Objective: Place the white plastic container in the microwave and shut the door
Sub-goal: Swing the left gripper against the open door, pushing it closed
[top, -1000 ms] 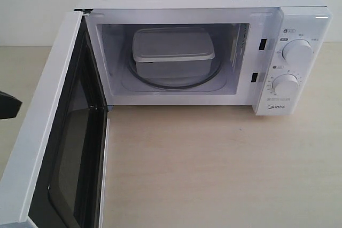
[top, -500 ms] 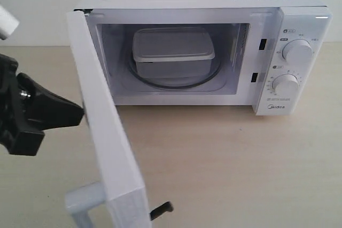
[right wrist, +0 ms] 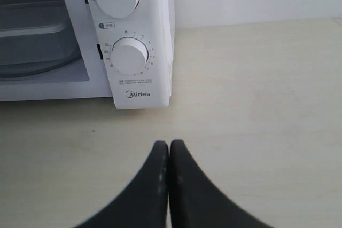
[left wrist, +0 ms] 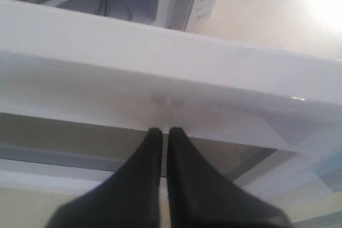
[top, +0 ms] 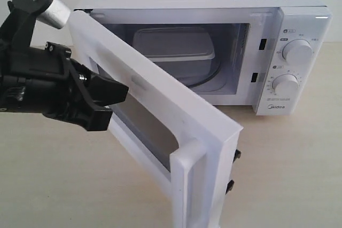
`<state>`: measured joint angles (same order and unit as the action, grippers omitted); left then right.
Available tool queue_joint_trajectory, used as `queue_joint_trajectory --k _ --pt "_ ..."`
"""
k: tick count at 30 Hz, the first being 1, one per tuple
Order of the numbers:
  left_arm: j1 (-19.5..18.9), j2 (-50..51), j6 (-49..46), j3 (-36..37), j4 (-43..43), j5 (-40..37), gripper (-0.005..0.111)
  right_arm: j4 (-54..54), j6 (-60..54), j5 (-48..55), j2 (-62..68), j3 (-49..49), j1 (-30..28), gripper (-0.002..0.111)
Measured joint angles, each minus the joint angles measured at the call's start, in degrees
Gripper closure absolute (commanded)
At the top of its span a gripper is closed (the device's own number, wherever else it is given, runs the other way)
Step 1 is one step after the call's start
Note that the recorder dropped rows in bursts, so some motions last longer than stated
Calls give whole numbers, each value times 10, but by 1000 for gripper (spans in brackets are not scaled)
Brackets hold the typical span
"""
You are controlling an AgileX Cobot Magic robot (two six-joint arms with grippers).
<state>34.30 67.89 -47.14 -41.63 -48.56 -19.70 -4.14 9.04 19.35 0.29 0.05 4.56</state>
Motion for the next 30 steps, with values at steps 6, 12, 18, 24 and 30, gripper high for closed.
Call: queue_joint_trajectory --k 6,12,18,24,30 --pt "7 0 -15 0 -7 12 102 0 0 0 0 0 0 108" --pt "7 -22 -17 0 -8 0 102 0 0 0 0 0 0 108" --pt "7 -63 -20 0 -9 -27 102 -4 -7 -65 0 0 0 108" --pt "8 -93 -20 0 -9 -49 102 41 57 -300 0 0 0 108" --pt "8 -78 -33 0 -21 -34 102 56 145 -519 -1 0 0 108"
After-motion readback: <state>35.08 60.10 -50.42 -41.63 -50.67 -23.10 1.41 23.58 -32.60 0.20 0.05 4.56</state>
